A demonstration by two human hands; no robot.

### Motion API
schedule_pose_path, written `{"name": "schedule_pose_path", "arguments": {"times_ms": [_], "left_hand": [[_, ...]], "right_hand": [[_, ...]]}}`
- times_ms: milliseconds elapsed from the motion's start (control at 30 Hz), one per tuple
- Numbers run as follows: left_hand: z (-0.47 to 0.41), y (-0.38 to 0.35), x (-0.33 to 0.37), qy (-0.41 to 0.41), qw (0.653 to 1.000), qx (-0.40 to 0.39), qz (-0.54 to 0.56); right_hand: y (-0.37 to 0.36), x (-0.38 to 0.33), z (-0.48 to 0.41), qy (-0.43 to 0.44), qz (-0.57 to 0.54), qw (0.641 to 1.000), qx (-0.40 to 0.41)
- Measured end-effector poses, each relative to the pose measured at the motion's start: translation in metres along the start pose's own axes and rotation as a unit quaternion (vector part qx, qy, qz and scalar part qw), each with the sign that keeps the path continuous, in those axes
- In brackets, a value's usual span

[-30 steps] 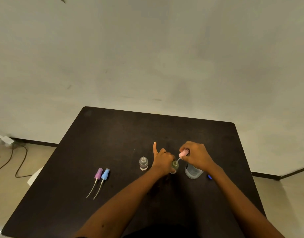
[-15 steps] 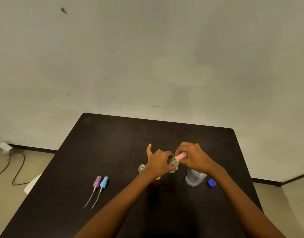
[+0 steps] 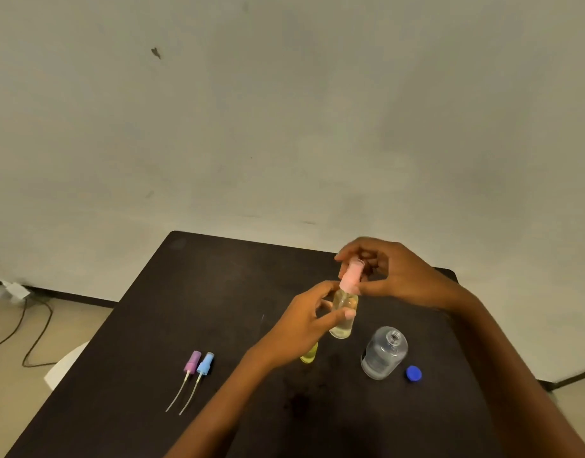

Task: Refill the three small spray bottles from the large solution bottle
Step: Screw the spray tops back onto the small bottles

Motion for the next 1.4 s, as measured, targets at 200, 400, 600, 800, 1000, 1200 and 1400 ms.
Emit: {"name": "schedule_pose_path", "arguments": {"times_ms": [200, 400, 600, 800, 1000, 1200, 1400], "left_hand": [[0.010, 0.003, 0.014, 0.001, 0.999, 0.007, 0.035], [0.015, 0.004, 0.018, -0.002, 0.999, 0.024, 0.027], [0.018, 0.000, 0.019, 0.001, 1.000, 0.029, 0.009], [0.019, 0.001, 0.022, 0.000, 0.999, 0.043, 0.014], [0.020, 0.002, 0.025, -0.003, 0.999, 0.047, 0.019], [0.019, 0.000, 0.023, -0.001, 0.999, 0.042, 0.017], [0.018, -0.001, 0.023, 0.009, 0.999, 0.044, 0.031]], "right_hand": [[-0.004, -0.005, 0.014, -0.002, -0.177, 0.980, 0.096], [-0.019, -0.001, 0.023, -0.013, -0.204, 0.960, 0.190], [-0.027, 0.003, 0.027, -0.049, -0.124, 0.958, 0.253], [-0.027, 0.001, 0.032, -0.035, -0.188, 0.952, 0.240], [-0.031, -0.002, 0.039, 0.007, -0.293, 0.925, 0.243], [-0.033, -0.002, 0.038, -0.003, -0.255, 0.921, 0.295], [-0.036, 0.004, 0.037, 0.008, -0.321, 0.915, 0.243]]}}
Point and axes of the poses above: each hand's wrist, its own z-axis away from the middle knuckle, its own y-axis out of the back of the hand, x = y × z, the point moved 5 cm from there along -z, towards the middle knuckle, and after that the axes turned 1 degree about -z, right-handed, at the moved point
